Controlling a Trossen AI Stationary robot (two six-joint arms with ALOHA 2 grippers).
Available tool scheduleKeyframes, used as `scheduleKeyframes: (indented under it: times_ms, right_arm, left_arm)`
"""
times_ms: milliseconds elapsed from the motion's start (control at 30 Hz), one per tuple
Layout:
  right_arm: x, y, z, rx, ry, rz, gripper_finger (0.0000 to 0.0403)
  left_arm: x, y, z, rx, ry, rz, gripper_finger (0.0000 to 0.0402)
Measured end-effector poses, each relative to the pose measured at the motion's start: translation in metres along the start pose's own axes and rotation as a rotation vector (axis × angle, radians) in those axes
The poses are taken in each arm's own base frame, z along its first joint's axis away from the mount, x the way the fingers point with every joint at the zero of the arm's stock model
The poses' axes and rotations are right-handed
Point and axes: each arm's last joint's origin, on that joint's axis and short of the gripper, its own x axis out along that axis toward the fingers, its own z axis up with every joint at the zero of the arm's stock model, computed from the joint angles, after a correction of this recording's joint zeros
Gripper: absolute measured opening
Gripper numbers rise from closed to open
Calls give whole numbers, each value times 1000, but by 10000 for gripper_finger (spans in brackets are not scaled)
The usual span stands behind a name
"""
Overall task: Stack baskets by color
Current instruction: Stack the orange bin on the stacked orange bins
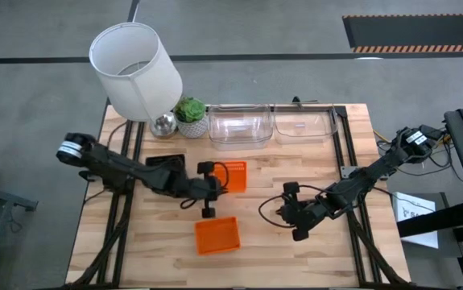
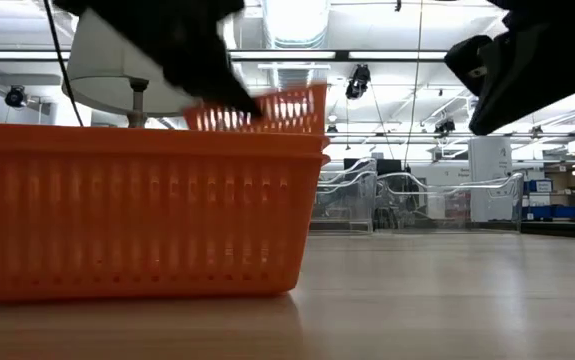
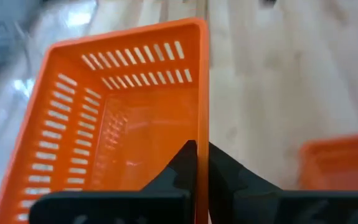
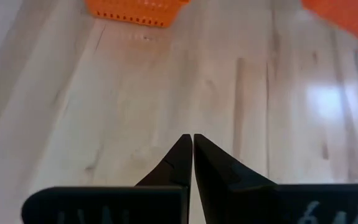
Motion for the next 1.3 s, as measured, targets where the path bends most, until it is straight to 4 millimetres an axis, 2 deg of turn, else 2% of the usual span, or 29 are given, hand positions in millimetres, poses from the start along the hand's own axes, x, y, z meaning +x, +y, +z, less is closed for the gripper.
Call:
scheduleKeyframes:
  times_ms: [133, 233, 433, 667, 800, 1000, 1100, 1300]
  right_arm:
    - [3, -5, -1, -44, -15, -44, 9]
    - [3, -6, 0, -80, -21, -66, 9]
    - [-1, -8, 2, -123, -42, -80, 9]
    - [-6, -11, -8, -174, -53, -79, 9]
    - [-11, -14, -14, -166, -111, -74, 9]
    - [-17, -19, -28, -147, -199, -62, 9]
    - [-20, -21, -36, -131, -238, -60, 9]
    - [-25, -24, -42, -122, -284, -58, 9]
  left_arm:
    - [-27, -24, 32, -45, -35, 15, 0]
    - [-44, -45, 49, -112, -71, 13, 0]
    - [-61, -88, 60, -290, -138, 1, 0]
    - [-48, -137, 71, -364, -119, -60, 0]
    - [-40, -155, 76, -347, 25, -51, 0]
    - [-32, -172, 70, -206, 204, 55, 0]
    - [-25, -177, 60, -165, 266, 105, 0]
    - [-14, -180, 49, -137, 292, 135, 0]
